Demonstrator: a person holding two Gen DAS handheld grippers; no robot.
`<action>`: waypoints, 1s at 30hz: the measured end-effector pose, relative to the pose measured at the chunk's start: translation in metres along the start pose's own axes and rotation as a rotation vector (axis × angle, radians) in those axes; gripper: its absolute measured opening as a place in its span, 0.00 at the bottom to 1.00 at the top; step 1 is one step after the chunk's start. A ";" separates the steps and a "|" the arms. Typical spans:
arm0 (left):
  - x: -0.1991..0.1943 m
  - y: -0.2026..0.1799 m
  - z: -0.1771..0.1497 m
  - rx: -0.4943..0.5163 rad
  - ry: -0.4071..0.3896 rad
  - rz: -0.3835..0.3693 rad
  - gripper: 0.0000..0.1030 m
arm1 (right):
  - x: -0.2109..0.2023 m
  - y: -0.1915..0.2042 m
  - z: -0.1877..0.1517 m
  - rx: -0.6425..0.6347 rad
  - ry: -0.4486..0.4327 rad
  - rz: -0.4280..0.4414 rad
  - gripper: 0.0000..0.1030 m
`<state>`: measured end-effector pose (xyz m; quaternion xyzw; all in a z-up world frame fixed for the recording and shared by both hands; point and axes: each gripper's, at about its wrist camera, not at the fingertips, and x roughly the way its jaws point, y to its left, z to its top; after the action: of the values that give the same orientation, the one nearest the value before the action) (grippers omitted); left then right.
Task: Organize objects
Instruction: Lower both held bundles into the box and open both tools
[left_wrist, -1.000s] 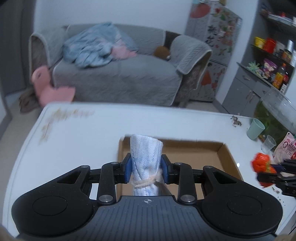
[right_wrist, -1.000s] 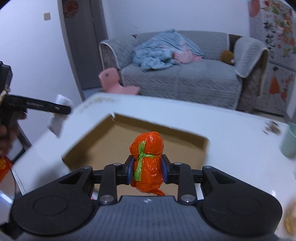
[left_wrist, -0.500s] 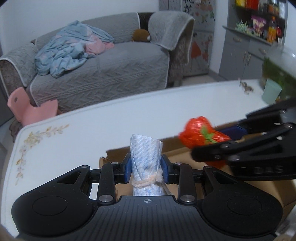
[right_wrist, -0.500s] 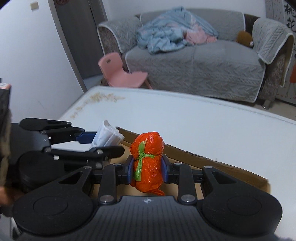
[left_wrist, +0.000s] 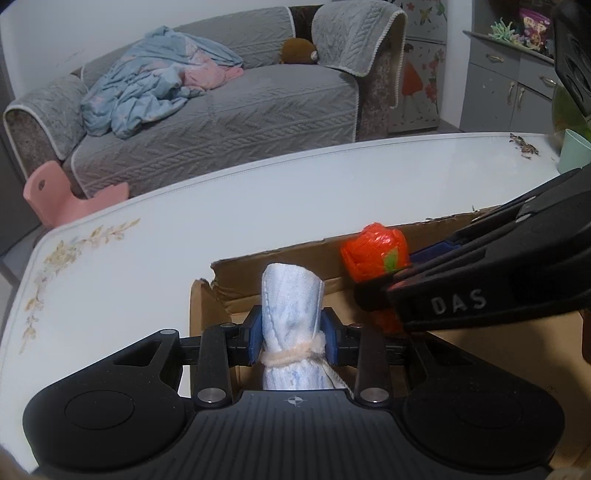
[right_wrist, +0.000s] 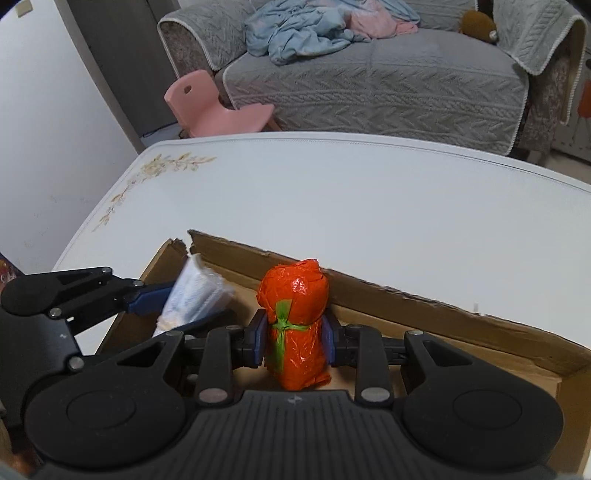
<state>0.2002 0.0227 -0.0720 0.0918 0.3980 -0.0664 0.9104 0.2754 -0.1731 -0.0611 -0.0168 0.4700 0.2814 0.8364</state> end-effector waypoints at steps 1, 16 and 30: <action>0.002 0.000 0.000 -0.002 0.007 0.005 0.39 | 0.002 0.002 0.002 -0.003 0.001 -0.002 0.26; -0.003 -0.001 0.001 -0.015 0.002 0.023 0.67 | 0.007 0.001 0.012 0.000 0.002 -0.026 0.35; -0.022 0.006 0.004 -0.040 -0.016 0.006 0.78 | 0.003 0.006 0.017 -0.005 -0.014 -0.001 0.39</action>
<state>0.1894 0.0291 -0.0522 0.0743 0.3915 -0.0563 0.9155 0.2871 -0.1615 -0.0522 -0.0171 0.4636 0.2825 0.8396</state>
